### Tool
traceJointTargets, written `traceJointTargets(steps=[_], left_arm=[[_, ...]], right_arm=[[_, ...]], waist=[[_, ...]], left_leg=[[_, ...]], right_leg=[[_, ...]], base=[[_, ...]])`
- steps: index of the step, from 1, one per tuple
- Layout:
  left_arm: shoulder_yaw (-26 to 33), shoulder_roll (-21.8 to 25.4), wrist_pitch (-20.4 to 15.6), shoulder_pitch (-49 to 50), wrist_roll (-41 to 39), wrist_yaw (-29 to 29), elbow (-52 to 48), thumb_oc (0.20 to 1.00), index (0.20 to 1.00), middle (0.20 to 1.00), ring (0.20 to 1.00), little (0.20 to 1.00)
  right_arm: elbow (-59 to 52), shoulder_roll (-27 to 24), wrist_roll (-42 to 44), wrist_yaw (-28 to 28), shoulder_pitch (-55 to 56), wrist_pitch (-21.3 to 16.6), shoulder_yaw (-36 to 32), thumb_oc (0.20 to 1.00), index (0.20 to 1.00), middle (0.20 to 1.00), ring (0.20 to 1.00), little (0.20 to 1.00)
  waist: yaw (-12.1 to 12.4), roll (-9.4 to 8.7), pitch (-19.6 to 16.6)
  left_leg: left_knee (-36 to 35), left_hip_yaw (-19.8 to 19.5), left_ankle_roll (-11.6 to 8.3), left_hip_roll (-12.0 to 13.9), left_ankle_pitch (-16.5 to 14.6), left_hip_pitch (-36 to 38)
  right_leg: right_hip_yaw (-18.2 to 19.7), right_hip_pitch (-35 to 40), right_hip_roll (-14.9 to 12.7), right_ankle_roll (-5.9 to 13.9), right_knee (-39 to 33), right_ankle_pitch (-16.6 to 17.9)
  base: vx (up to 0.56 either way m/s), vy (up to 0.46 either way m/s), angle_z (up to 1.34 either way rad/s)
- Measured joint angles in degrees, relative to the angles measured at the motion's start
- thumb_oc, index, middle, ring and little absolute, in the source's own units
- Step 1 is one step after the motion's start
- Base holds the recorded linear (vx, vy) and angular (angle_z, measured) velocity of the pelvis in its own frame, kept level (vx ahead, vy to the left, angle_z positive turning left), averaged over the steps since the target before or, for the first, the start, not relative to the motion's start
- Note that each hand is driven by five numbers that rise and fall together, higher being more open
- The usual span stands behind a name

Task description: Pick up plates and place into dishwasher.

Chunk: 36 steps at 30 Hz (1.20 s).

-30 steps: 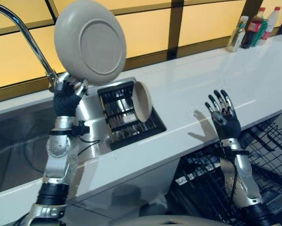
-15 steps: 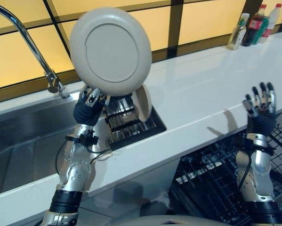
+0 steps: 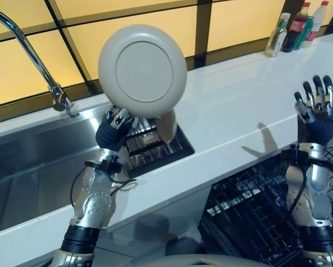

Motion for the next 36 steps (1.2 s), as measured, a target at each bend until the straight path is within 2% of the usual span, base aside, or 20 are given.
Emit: traceJointTargets(steps=[4,8,11,16,22,27,32,33,34,35,36], left_arm=[[-2.36,-0.27,0.66,-1.0,0.9,-1.65,1.03,0.2,0.2,0.2,0.2,0.2],[-4.98,-0.39,0.99,-2.49,2.01,-4.54,2.95,0.2,0.2,0.2,0.2,0.2],[-6.47,-0.15,0.94,-2.71,2.19,-6.44,3.0,0.2,0.2,0.2,0.2,0.2],[-9.41,0.52,0.94,-5.06,2.29,-8.84,3.14,0.2,0.2,0.2,0.2,0.2],[-10.01,2.7,0.91,-6.03,3.08,-8.85,3.43,0.2,0.2,0.2,0.2,0.2],[-10.52,2.92,0.85,-6.03,3.73,-8.87,4.46,0.2,0.2,0.2,0.2,0.2],[-10.56,3.42,0.83,-6.02,3.89,-8.86,4.46,0.2,0.2,0.2,0.2,0.2],[-10.55,3.55,0.83,-6.02,3.91,-8.86,4.46,0.2,0.2,0.2,0.2,0.2],[-10.56,3.6,0.82,-6.02,3.92,-8.83,4.46,0.2,0.2,0.2,0.2,0.2],[-10.56,3.6,0.82,-6.02,4.02,-8.74,4.46,0.2,0.2,0.2,0.2,0.2],[-10.56,3.6,0.82,-6.02,4.34,-8.71,4.47,0.2,0.2,0.2,0.2,0.2]], right_arm=[[-0.29,-2.61,1.92,6.49,-6.41,5.17,3.9,1.0,1.0,1.0,1.0,1.0],[-0.07,-4.34,5.77,11.84,-11.16,13.14,8.18,1.0,1.0,1.0,1.0,1.0],[0.54,-4.24,8.95,13.4,-13.23,18.85,10.37,1.0,1.0,1.0,1.0,1.0],[3.45,-4.05,11.47,13.56,-15.27,25.51,13.32,1.0,1.0,1.0,1.0,1.0],[4.87,-4.07,11.89,11.92,-15.68,29.05,13.88,1.0,1.0,1.0,1.0,1.0],[5.27,-4.09,11.98,9.71,-16.39,30.62,14.45,1.0,1.0,1.0,1.0,1.0],[5.27,-4.09,12.97,10.36,-16.44,31.52,14.46,1.0,1.0,1.0,1.0,1.0],[5.27,-4.09,12.97,10.77,-16.44,31.52,14.46,0.859,0.859,0.859,0.859,0.859],[5.26,-4.09,12.97,11.05,-16.44,31.52,14.46,0.285,0.285,0.285,0.285,0.285],[5.25,-4.09,12.96,11.43,-16.44,31.52,14.46,0.2,0.2,0.2,0.2,0.2],[5.25,-4.11,12.96,11.86,-16.44,31.52,14.46,0.2,0.2,0.2,0.2,0.2]], waist=[[0.74,-0.11,0.01],[1.35,-0.64,-0.15],[1.69,-1.23,-0.29],[2.77,-2.28,-0.64],[2.88,-2.88,-1.02],[2.89,-2.89,-1.02],[2.89,-2.89,-1.02],[2.88,-2.89,-1.03],[2.89,-2.89,-1.03],[2.89,-2.89,-1.02],[2.87,-2.89,-1.02]], left_leg=[[0.0,-0.18,-0.01,-0.01,0.0,0.07],[0.01,-0.92,-0.02,-0.02,0.01,0.13],[0.01,-1.14,-0.02,-0.07,0.01,0.16],[0.02,-1.14,-0.01,-0.13,0.01,0.16],[0.02,-1.13,0.0,-0.16,0.02,0.23],[0.02,-1.13,0.01,-0.16,0.03,0.25],[0.02,-1.12,0.01,-0.16,0.03,0.26],[0.02,-1.12,0.01,-0.16,0.03,0.27],[0.02,-1.11,0.01,-0.16,0.03,0.29],[0.02,-1.11,0.01,-0.16,0.03,0.31],[0.02,-1.1,0.01,-0.16,0.03,0.32]], right_leg=[[-0.09,0.59,-0.01,-0.24,-0.81,0.57],[-0.54,1.17,-0.03,-0.28,-1.18,0.68],[-0.82,1.57,-0.1,-0.29,-1.77,0.88],[-0.85,1.59,-0.16,-0.28,-1.77,0.92],[-0.86,1.66,-0.19,-0.26,-1.77,0.96],[-0.85,1.67,-0.19,-0.27,-1.77,1.0],[-0.85,1.67,-0.19,-0.27,-1.77,1.0],[-0.85,1.68,-0.19,-0.27,-1.77,1.0],[-0.85,1.7,-0.19,-0.27,-1.77,1.0],[-0.84,1.71,-0.19,-0.27,-1.77,1.0],[-0.83,1.72,-0.19,-0.27,-1.77,1.0]], base=[[0.0,-0.012,0.02],[0.0,-0.019,0.09],[0.0,-0.01,0.05],[0.0,0.0,0.0],[0.0,0.0,0.0],[0.0,0.0,0.0],[0.0,0.0,0.0],[0.0,0.0,0.0],[0.0,0.0,0.0],[0.0,0.0,0.0],[0.0,0.0,0.0]])
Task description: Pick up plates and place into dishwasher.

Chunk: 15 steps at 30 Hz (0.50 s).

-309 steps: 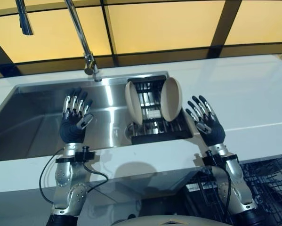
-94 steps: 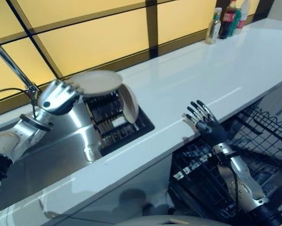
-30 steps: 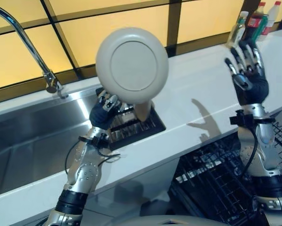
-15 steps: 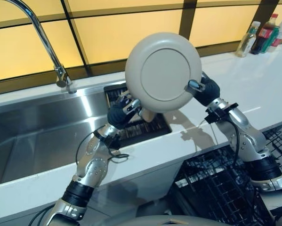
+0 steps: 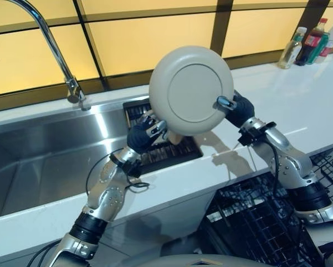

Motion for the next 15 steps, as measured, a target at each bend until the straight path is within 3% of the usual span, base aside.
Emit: traceJointTargets(steps=[15], left_arm=[[0.09,1.02,-0.08,0.2,2.25,2.17,4.09,0.2,0.2,0.2,0.2,0.2]], right_arm=[[0.28,-1.37,2.22,7.14,-0.05,3.45,-0.28,0.2,0.2,0.2,0.2,0.2]], waist=[[-0.01,-0.02,0.01]], left_leg=[[0.0,0.08,0.0,0.0,0.0,0.04]], right_leg=[[0.06,0.0,0.0,0.02,0.0,0.01]], base=[[0.0,0.0,0.0]])
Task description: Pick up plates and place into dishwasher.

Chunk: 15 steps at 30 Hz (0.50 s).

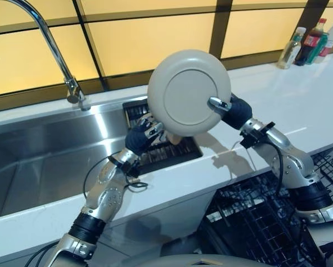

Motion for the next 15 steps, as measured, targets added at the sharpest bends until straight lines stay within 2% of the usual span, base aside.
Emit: traceJointTargets(steps=[2,3,4,9,12,15], left_arm=[[-0.19,-0.03,0.08,-0.01,0.18,0.61,0.27,0.2,0.2,0.2,0.2,0.2],[-0.39,-0.11,0.14,-0.01,0.2,1.0,0.29,0.655,0.655,0.655,0.655,0.655],[-0.57,-0.22,0.31,-0.01,0.22,1.4,0.32,1.0,1.0,1.0,1.0,1.0],[-0.49,-1.64,0.36,0.08,-0.45,2.86,0.33,1.0,1.0,1.0,1.0,1.0],[0.0,-2.58,0.35,0.83,-1.48,3.01,0.11,1.0,1.0,1.0,1.0,1.0],[0.88,-2.61,0.35,3.32,-2.3,2.97,-2.09,1.0,1.0,1.0,1.0,1.0]], right_arm=[[0.85,-0.52,0.12,0.56,0.0,0.71,0.11,0.2,0.2,0.2,0.2,0.2],[1.55,-0.49,0.26,0.71,0.0,0.79,0.21,0.2,0.2,0.2,0.2,0.2],[1.93,-0.42,0.27,0.76,0.01,0.79,0.21,0.2,0.2,0.2,0.2,0.2],[1.56,1.06,0.23,-0.46,0.99,-0.28,-0.03,0.2,0.2,0.2,0.2,0.2],[0.62,1.67,-1.23,-4.21,4.03,-4.41,-1.47,0.2,0.2,0.2,0.2,0.2],[-1.49,3.65,-3.37,-7.37,8.91,-7.78,-7.1,0.2,0.2,0.2,0.2,0.2]], waist=[[0.01,-0.07,0.03],[-0.01,-0.11,0.03],[-0.01,-0.11,0.03],[-0.21,-0.29,0.13],[-0.18,-0.46,0.22],[-0.41,-0.76,0.42]], left_leg=[[0.0,0.0,0.0,0.0,0.0,0.0],[0.0,0.0,0.0,0.01,0.0,0.0],[0.0,0.01,0.0,0.0,0.0,0.0],[-0.01,0.16,0.0,0.03,0.0,0.01],[-0.01,0.34,0.01,-0.01,-0.01,-0.02],[-0.02,0.67,0.02,-0.02,-0.03,-0.07]], right_leg=[[0.0,0.0,0.0,0.0,0.0,0.0],[0.0,0.0,0.0,0.0,0.0,0.0],[0.0,0.0,0.0,0.0,0.0,0.0],[0.22,-0.07,0.07,0.01,-0.01,0.01],[0.46,-0.17,0.04,0.05,0.01,0.03],[0.76,-0.35,0.07,0.09,0.01,0.05]], base=[[0.0,0.0,0.0],[0.0,0.0,0.0],[0.0,0.0,0.0],[0.0,0.0,0.0],[0.0,0.0,0.0],[-0.04,-0.001,-0.05]])
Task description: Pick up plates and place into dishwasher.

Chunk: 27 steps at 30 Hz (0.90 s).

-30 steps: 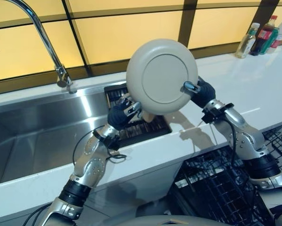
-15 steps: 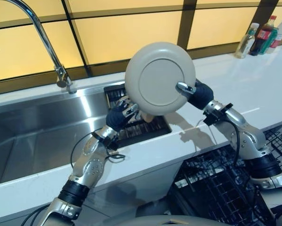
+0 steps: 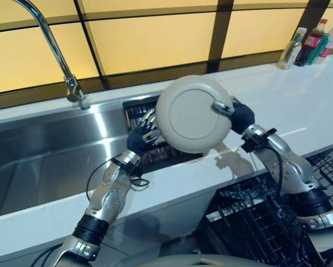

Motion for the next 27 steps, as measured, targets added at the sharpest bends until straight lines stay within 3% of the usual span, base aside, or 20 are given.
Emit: traceJointTargets(steps=[8,14,27], left_arm=[[0.65,-0.21,-0.03,3.51,-1.12,-0.53,-2.99,1.0,1.0,1.0,1.0,1.0],[0.26,-3.15,1.57,3.47,-7.68,-1.09,-2.03,1.0,1.0,1.0,1.0,1.0],[-6.81,-3.48,1.96,2.43,-7.89,-1.03,-2.21,1.0,1.0,1.0,1.0,1.0]], right_arm=[[-0.84,1.73,0.04,-3.52,6.69,-3.9,-2.45,0.2,0.2,0.2,0.2,0.2],[0.68,1.89,-0.43,-7.06,7.87,-7.45,-4.55,0.2,0.2,0.2,0.2,0.2],[3.7,1.91,-20.27,-19.27,9.12,-10.34,-4.88,0.2,0.2,0.2,0.2,0.2]], waist=[[-2.94,-0.21,1.17],[-5.11,0.94,2.05],[-9.48,1.05,2.53]], left_leg=[[-0.01,2.77,0.13,-0.05,-0.07,0.25],[-0.01,4.49,0.33,-0.27,-0.23,0.85],[-0.03,10.23,0.91,-0.94,-0.6,1.05]], right_leg=[[2.67,-1.01,0.14,0.49,0.04,0.62],[4.55,-1.25,0.27,0.78,0.15,1.03],[9.52,-4.05,0.38,1.81,1.7,1.87]], base=[[-0.04,-0.017,-0.18],[-0.03,-0.027,-0.14],[-0.02,-0.045,-0.21]])
